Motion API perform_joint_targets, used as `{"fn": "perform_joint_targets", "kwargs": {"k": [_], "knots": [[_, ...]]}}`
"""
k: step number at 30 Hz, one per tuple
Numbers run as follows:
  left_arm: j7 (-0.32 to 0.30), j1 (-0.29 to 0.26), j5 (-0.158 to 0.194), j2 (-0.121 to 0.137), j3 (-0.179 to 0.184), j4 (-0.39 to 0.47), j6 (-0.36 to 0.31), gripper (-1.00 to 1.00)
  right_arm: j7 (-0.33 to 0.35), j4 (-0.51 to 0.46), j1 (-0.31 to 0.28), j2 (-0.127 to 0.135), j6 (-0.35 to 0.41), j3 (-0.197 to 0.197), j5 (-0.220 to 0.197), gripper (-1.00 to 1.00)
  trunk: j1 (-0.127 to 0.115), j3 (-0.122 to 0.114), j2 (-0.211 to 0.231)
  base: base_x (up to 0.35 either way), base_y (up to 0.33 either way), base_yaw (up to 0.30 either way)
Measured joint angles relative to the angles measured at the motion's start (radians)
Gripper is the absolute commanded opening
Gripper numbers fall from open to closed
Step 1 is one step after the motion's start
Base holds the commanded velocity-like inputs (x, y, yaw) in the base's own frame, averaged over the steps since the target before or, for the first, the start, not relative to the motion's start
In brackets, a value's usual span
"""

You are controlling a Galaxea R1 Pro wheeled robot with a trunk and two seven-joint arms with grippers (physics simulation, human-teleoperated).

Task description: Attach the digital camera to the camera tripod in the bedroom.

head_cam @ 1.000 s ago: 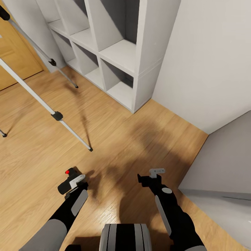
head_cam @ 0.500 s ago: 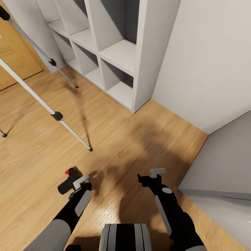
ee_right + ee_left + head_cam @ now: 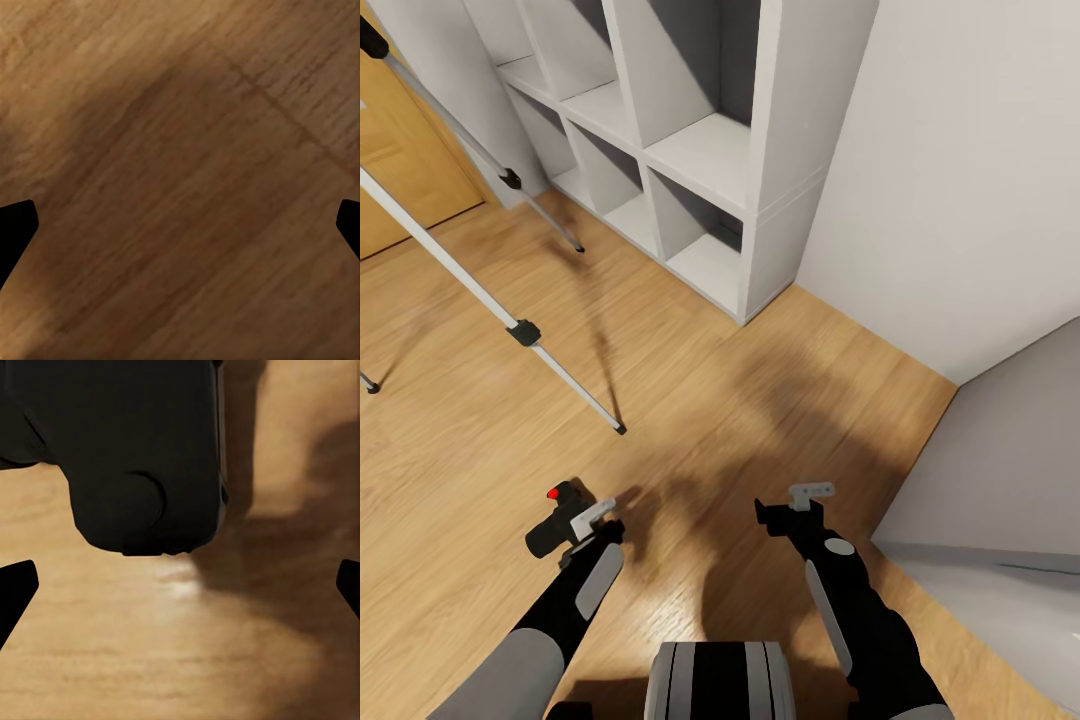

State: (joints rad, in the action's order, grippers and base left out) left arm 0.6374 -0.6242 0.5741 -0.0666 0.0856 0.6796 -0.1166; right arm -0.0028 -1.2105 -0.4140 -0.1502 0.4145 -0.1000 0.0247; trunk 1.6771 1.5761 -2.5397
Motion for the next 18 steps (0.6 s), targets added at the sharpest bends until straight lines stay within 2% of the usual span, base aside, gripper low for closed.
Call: {"fn": "perform_joint_targets", "kwargs": {"k": [4,10,18], "knots": [[0.002,0.0,0.001,0.0,0.0,0.001,0.0,1.0,0.0,0.0,0.0,0.0,0.0,-0.001,0.0,1.0,0.0,0.0,0.0,0.018,0.004,0.0],[0.003,0.0,0.008,0.001,-0.002,0.001,0.0,1.0,0.0,-0.001,0.0,0.0,0.0,-0.001,0.0,1.0,0.0,0.0,0.0,0.156,0.057,0.0],[0.003,0.0,0.008,0.003,-0.003,0.001,0.0,1.0,0.0,-0.001,0.0,0.0,0.0,0.0,0.0,1.0,0.0,0.0,0.0,0.022,0.008,0.0]]}}
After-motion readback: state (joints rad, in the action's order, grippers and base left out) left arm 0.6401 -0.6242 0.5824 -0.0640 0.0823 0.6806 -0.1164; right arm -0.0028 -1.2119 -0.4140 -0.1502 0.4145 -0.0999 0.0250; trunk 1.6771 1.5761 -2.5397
